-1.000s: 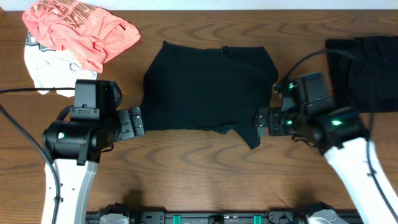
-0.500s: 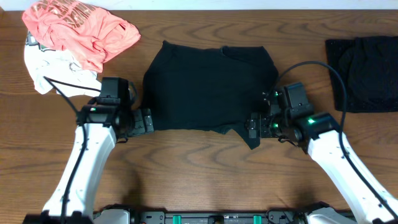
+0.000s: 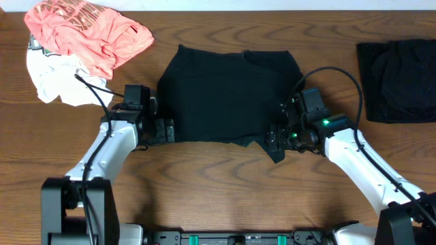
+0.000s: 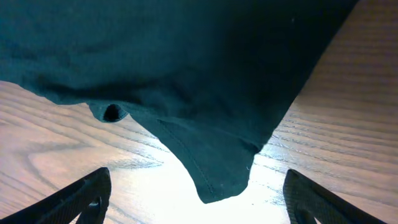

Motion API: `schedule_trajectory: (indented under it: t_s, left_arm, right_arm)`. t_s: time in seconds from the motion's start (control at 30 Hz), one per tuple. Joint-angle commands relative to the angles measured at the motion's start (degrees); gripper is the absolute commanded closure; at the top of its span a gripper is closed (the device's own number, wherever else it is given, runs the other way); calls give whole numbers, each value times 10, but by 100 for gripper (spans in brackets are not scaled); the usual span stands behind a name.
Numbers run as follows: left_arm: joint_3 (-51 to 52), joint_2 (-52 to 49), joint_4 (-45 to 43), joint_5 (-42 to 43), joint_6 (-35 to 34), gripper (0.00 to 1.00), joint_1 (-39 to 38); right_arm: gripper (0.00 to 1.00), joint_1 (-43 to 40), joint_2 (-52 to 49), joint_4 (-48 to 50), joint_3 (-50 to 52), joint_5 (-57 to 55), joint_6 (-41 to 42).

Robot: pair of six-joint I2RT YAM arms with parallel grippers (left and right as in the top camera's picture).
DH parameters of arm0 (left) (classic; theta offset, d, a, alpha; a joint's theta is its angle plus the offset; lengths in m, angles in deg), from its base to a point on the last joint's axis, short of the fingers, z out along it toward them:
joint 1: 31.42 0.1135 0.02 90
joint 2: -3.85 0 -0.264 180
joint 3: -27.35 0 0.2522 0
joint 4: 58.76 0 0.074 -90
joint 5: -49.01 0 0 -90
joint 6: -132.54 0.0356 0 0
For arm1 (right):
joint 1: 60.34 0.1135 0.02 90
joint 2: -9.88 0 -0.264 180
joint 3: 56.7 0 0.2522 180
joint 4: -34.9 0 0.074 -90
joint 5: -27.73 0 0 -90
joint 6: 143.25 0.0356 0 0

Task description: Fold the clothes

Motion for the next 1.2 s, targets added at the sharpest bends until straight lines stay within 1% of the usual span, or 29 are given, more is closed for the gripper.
schedule_trajectory:
  t_s: [0.0, 0.1, 0.3, 0.4, 0.43, 0.6, 0.9, 1.13, 1.17]
  left_arm:
    - [1, -26, -14, 3, 49, 2, 3]
    - [1, -45, -26, 2, 67, 2, 3]
    - [1, -76, -59, 3, 68, 2, 3]
    - [2, -84, -63, 3, 68, 0, 3]
    - [2, -84, -62, 3, 68, 3, 3]
    - [1, -85, -62, 3, 67, 25, 3]
    - [2, -85, -52, 3, 67, 38, 3]
    - [2, -85, -51, 3, 67, 56, 3]
    - [1, -85, -51, 3, 67, 57, 3]
  right_arm:
    - [14, 12, -7, 2, 4, 6, -10]
    - [15, 23, -8, 2, 4, -1, -13]
    - [18, 40, -8, 2, 17, -25, -10]
    - [19, 40, -8, 9, 36, -36, -2]
    - [19, 40, -8, 16, 43, -37, -2]
    - [19, 40, -8, 53, 66, -37, -2]
    - [20, 41, -8, 111, 106, -37, 4]
    - [23, 41, -8, 133, 135, -37, 21]
    - [24, 41, -8, 135, 136, -37, 22]
